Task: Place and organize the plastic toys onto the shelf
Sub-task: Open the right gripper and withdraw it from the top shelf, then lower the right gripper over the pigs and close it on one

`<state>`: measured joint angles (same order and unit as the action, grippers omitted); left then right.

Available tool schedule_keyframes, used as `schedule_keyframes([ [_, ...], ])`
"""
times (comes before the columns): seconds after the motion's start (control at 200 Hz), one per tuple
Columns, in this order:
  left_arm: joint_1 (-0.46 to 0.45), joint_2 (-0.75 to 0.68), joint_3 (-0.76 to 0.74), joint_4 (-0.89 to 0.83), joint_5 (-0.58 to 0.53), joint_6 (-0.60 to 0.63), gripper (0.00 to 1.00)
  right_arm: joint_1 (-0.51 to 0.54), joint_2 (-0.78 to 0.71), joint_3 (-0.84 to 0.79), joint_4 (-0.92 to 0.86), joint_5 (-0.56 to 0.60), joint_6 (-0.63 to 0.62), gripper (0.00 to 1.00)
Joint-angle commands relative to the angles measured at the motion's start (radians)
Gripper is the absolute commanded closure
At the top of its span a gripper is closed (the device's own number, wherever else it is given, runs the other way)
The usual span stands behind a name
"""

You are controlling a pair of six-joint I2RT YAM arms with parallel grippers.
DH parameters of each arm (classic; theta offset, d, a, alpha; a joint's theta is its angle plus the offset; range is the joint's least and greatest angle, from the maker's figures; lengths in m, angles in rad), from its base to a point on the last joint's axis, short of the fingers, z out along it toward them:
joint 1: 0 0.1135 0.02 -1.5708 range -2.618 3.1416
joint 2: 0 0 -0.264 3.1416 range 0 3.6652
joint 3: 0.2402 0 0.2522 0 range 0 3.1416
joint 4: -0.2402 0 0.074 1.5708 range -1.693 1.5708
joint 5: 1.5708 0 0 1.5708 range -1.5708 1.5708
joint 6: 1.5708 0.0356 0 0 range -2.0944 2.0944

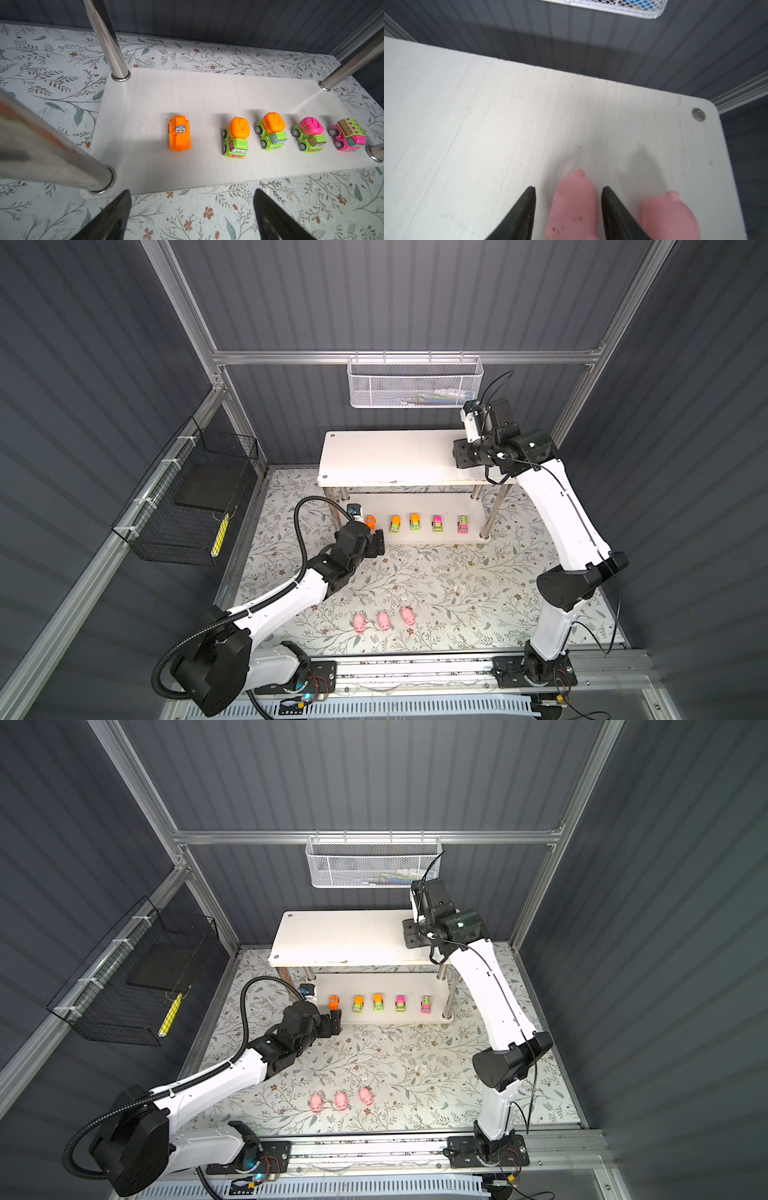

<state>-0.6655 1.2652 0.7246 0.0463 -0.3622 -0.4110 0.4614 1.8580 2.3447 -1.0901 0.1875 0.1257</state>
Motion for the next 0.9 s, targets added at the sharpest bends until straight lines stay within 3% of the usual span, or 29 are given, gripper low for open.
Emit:
schedule_keyframes([
  [0.0,0.007,0.009,0.024,0.001,0.012,0.009,0.09,-0.001,-0.053,0.005,0.033,-0.039,-0.009,0.41],
  [0.29,0.010,0.023,0.036,-0.001,0.016,0.006,0.08,0.012,-0.359,-0.366,0.374,-0.147,-0.033,0.31],
  [0.48,0.010,0.032,0.043,-0.005,0.014,0.003,0.08,0.075,-0.593,-0.637,0.541,-0.164,-0.092,0.30],
  [0.72,0.011,0.022,0.043,-0.014,-0.006,-0.001,0.09,0.203,-0.842,-0.975,0.565,-0.162,-0.089,0.29],
  [0.896,0.012,0.000,0.035,-0.026,-0.040,0.005,0.09,0.296,-0.907,-1.189,0.536,-0.180,0.056,0.29],
])
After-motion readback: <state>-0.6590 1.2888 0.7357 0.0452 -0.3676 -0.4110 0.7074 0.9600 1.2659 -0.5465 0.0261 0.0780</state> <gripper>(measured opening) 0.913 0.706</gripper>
